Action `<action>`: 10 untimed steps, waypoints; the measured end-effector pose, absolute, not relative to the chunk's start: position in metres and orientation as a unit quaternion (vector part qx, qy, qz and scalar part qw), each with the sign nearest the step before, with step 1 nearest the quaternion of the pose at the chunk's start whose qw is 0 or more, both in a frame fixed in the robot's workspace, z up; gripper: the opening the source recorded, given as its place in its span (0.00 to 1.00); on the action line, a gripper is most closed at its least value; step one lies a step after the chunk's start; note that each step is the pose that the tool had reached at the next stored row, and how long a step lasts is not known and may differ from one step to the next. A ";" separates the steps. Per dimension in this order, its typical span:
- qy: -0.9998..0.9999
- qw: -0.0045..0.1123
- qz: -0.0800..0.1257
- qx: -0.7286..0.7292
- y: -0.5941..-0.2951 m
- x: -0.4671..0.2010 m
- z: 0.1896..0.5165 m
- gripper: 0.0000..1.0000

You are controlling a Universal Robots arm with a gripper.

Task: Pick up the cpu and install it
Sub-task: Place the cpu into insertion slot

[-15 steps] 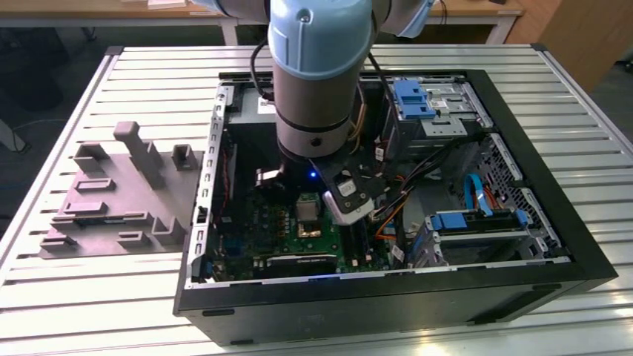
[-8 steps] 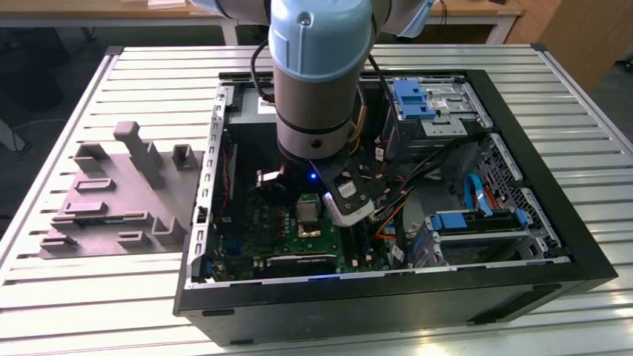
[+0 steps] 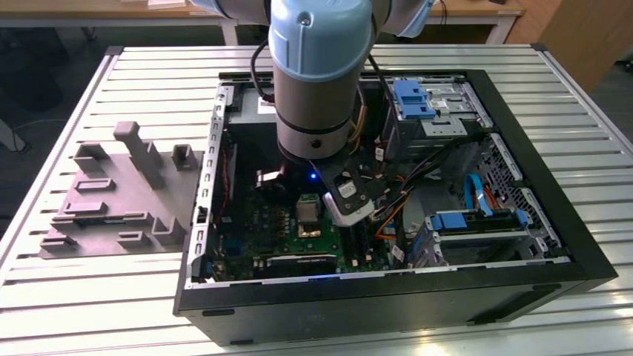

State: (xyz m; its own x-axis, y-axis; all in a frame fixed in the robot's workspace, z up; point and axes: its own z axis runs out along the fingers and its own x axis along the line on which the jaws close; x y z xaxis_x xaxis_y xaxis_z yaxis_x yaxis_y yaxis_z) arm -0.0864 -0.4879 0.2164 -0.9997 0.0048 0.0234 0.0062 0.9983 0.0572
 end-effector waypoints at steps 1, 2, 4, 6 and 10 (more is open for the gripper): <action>-1.000 0.012 -0.028 -0.003 -0.488 -0.086 0.216 0.47; -1.000 0.012 -0.027 -0.003 -0.488 -0.086 0.216 0.47; -1.000 0.012 -0.023 -0.003 -0.488 -0.086 0.216 0.47; -1.000 0.013 -0.021 -0.003 -0.488 -0.086 0.213 0.47; -1.000 0.013 -0.021 0.002 -0.488 -0.086 0.206 0.47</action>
State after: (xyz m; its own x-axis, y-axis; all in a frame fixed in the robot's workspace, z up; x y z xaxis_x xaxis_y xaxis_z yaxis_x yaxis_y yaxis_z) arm -0.0864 -0.4880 0.2060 -0.9996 -0.0054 0.0263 -0.0042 0.9991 0.0429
